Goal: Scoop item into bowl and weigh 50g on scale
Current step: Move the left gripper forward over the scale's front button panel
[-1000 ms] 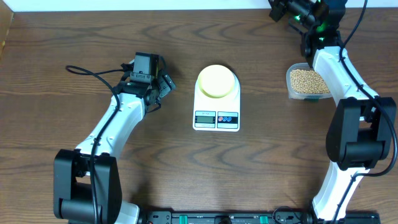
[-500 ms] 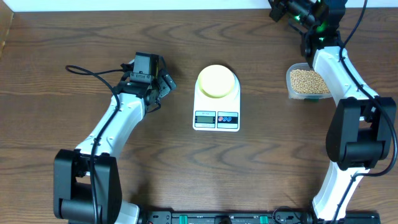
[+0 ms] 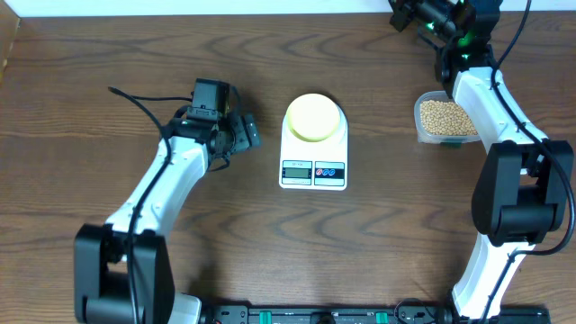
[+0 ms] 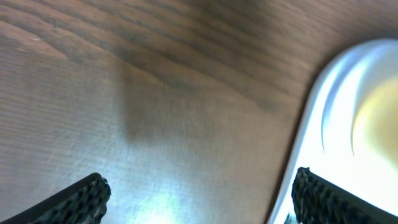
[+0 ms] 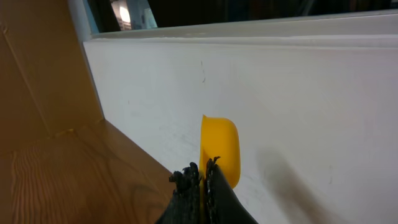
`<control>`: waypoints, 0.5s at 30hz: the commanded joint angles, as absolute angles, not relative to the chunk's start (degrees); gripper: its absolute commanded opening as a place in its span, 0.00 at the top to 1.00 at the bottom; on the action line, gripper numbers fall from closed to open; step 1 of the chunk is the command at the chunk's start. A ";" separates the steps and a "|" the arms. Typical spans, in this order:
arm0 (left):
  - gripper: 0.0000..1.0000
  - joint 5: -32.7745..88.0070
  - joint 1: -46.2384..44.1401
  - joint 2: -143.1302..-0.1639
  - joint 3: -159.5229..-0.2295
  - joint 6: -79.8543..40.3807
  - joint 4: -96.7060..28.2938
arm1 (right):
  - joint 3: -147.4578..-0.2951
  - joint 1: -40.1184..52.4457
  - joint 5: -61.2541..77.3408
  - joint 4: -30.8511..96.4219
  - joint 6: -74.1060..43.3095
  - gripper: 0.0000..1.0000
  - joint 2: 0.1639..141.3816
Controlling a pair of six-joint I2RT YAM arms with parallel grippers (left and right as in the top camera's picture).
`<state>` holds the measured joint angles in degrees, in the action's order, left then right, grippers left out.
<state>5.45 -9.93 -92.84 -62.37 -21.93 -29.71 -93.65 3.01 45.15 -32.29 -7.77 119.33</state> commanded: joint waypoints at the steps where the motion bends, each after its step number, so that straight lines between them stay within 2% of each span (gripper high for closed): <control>1: 0.05 7.09 -10.96 -87.50 -62.87 -10.90 -32.71 | -94.83 2.55 44.53 -32.14 -6.76 0.99 119.72; 8: 0.05 7.11 -15.59 -81.60 -62.87 -2.96 -37.98 | -94.83 2.55 44.51 -31.90 -6.74 0.99 119.70; 15: 0.05 7.05 -22.39 -81.23 -62.87 -1.17 -39.81 | -94.83 2.55 44.51 -31.66 -6.74 0.99 119.72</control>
<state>6.48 -19.97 -81.43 -62.37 -4.23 -39.48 -93.65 3.01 45.10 -31.79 -7.33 119.33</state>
